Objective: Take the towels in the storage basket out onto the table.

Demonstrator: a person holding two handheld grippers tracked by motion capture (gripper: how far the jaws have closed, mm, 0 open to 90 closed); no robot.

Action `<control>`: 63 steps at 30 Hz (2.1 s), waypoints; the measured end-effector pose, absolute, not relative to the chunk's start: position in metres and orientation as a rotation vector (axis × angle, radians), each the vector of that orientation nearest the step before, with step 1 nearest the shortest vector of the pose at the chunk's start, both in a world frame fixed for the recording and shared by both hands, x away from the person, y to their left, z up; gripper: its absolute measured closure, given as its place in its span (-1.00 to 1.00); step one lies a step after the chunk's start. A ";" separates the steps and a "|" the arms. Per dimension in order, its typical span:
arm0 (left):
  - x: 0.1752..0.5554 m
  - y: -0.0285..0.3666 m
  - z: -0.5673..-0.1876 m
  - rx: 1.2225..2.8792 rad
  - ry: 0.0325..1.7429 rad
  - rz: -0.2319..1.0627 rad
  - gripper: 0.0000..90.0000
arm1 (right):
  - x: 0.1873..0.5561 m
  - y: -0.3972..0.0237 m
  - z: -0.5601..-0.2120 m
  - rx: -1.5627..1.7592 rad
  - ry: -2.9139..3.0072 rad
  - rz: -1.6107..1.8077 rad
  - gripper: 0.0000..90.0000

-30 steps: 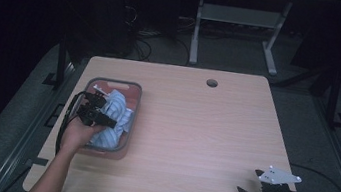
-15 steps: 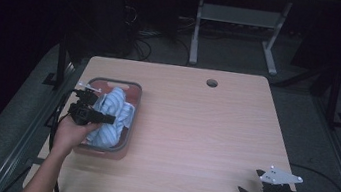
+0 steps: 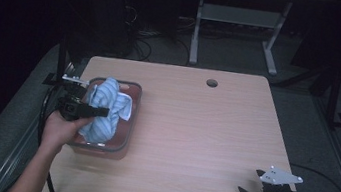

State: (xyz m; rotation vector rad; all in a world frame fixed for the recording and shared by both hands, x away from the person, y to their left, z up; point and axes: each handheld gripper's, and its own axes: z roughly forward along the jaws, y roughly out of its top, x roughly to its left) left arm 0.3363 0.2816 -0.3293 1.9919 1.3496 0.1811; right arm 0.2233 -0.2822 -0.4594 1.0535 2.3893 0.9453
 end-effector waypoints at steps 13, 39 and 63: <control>0.328 0.288 -0.310 1.953 1.317 0.189 0.51 | 0.224 -0.285 -0.459 1.064 2.379 0.941 -0.69; 0.325 0.263 -0.271 1.936 1.227 0.202 0.51 | 0.224 -0.288 -0.459 1.073 2.368 0.948 -0.69; 0.339 0.218 -0.259 1.997 1.158 0.181 0.51 | 0.224 -0.288 -0.459 1.074 2.367 0.953 -0.69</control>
